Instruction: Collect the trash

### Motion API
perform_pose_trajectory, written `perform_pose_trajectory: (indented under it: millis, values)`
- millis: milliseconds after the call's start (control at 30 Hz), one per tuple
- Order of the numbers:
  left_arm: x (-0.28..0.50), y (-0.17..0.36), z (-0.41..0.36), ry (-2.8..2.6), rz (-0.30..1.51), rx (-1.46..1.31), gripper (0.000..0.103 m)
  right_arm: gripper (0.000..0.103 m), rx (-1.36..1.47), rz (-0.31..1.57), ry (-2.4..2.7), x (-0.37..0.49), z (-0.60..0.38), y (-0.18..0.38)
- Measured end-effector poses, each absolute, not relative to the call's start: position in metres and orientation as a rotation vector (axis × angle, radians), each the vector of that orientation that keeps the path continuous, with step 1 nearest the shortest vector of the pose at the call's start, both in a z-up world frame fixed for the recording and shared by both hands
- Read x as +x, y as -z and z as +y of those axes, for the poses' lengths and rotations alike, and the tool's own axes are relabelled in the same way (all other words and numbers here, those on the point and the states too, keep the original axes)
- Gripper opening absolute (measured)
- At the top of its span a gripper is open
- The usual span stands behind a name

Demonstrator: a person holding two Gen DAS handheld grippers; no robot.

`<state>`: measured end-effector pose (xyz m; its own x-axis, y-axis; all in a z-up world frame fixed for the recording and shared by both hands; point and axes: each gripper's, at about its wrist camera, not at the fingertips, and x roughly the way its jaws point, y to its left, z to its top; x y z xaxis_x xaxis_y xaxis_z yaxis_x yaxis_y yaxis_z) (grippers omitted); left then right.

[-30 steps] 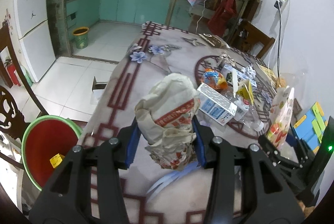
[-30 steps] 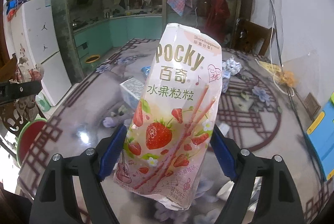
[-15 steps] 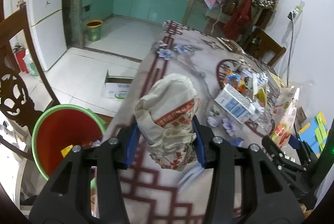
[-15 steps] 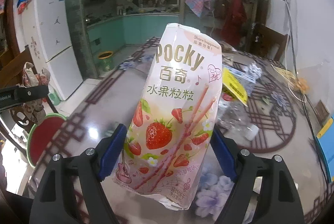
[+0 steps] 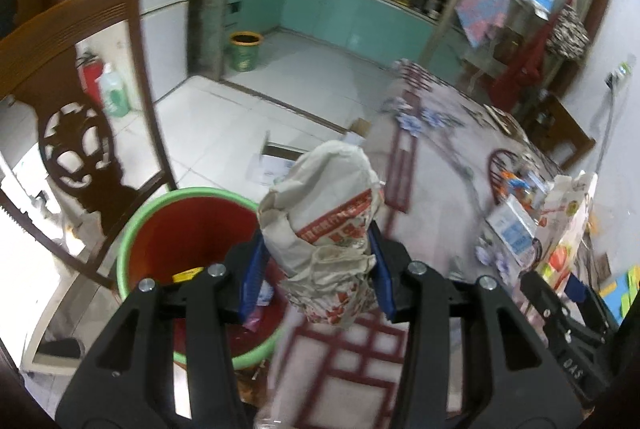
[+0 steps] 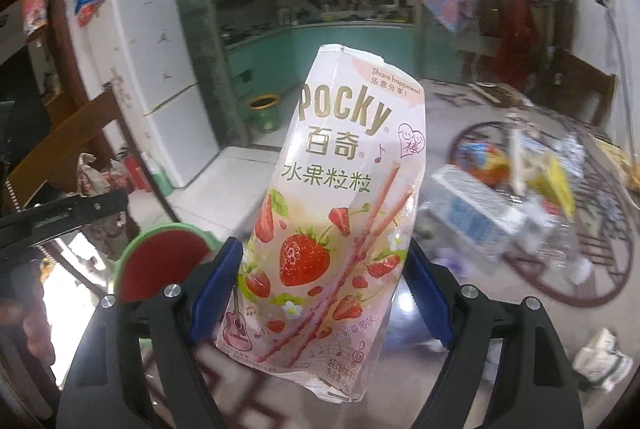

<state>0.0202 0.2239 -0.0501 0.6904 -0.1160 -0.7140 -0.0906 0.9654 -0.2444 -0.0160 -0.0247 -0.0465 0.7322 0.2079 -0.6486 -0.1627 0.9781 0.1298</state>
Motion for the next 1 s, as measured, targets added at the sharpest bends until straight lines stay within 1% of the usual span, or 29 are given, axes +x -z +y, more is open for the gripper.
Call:
perform_pose_trajectory:
  millis: [333, 567, 867, 1000]
  values:
    - [0.016, 0.057, 0.282, -0.154, 0.797, -0.296, 0.044, 0.078, 0.042, 0.795, -0.413, 0.013, 0.061, 0.058]
    - [0.014, 0.063, 0.304, -0.22, 0.802, -0.303, 0.044, 0.078, 0.165, 0.879, -0.562, 0.029, 0.104, 0.074]
    - [0.018, 0.072, 0.315, -0.22, 0.827, -0.325, 0.044, 0.078, 0.132, 0.935, -0.618, 0.031, 0.129, 0.095]
    - [0.019, 0.073, 0.316, -0.217, 0.83, -0.327, 0.044, 0.08, 0.126, 0.936, -0.617, 0.028, 0.132, 0.101]
